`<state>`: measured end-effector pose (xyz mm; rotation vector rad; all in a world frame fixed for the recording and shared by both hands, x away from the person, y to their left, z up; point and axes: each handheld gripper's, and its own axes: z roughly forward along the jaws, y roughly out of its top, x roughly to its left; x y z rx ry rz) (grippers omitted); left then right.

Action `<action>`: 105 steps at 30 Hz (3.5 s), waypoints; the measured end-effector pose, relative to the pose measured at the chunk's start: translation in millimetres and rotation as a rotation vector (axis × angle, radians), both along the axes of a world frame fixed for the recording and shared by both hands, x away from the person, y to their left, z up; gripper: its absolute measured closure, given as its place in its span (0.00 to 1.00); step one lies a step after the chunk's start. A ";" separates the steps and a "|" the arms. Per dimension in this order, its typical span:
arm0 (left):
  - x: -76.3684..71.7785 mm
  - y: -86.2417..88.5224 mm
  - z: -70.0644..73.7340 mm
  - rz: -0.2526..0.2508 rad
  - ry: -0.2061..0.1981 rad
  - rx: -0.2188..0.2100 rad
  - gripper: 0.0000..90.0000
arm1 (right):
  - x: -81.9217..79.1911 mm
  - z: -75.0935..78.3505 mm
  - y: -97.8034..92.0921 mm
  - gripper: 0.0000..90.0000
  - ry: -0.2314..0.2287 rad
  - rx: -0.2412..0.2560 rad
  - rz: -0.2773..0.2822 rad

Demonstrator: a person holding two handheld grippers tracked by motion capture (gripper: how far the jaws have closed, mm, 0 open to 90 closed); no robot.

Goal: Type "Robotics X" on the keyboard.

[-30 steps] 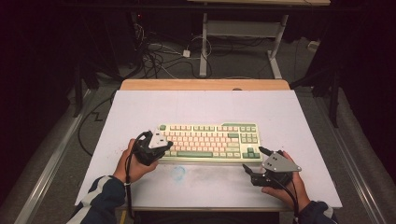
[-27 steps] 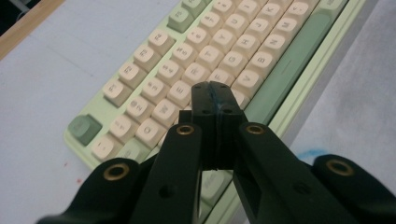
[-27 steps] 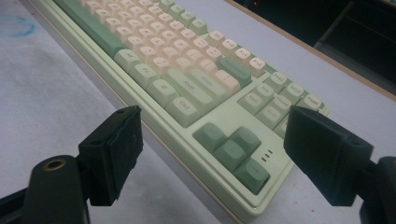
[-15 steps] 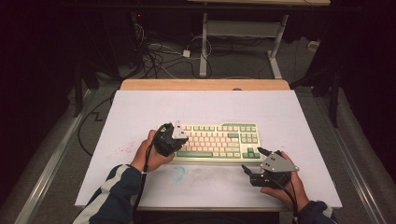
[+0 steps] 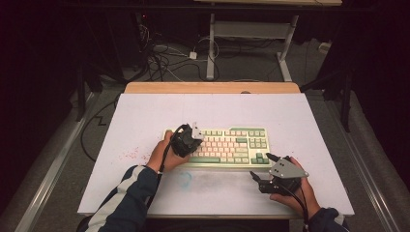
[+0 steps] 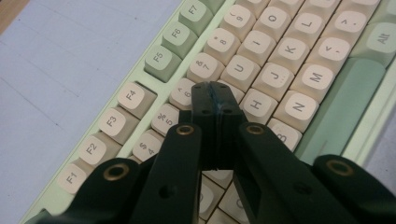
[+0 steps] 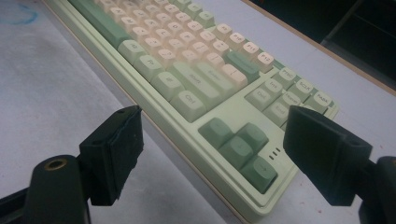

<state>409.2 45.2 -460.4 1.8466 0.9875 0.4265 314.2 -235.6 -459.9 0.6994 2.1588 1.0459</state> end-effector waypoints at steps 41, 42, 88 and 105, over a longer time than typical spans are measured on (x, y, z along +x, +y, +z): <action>-26.5 35.0 22.2 -0.005 -0.148 -0.135 0.53 | 1.5 3.2 -5.0 0.23 0.008 0.018 -0.008; -28.2 35.9 22.5 -0.009 -0.157 -0.145 0.49 | 1.6 3.3 -5.3 0.23 0.008 0.020 -0.011; -93.7 124.4 -7.8 0.142 -0.200 -0.202 0.21 | 18.5 23.9 10.3 0.65 0.082 0.048 0.037; -93.6 120.1 -14.6 0.118 -0.170 -0.169 0.21 | 62.1 26.2 71.3 1.00 0.185 -0.028 0.147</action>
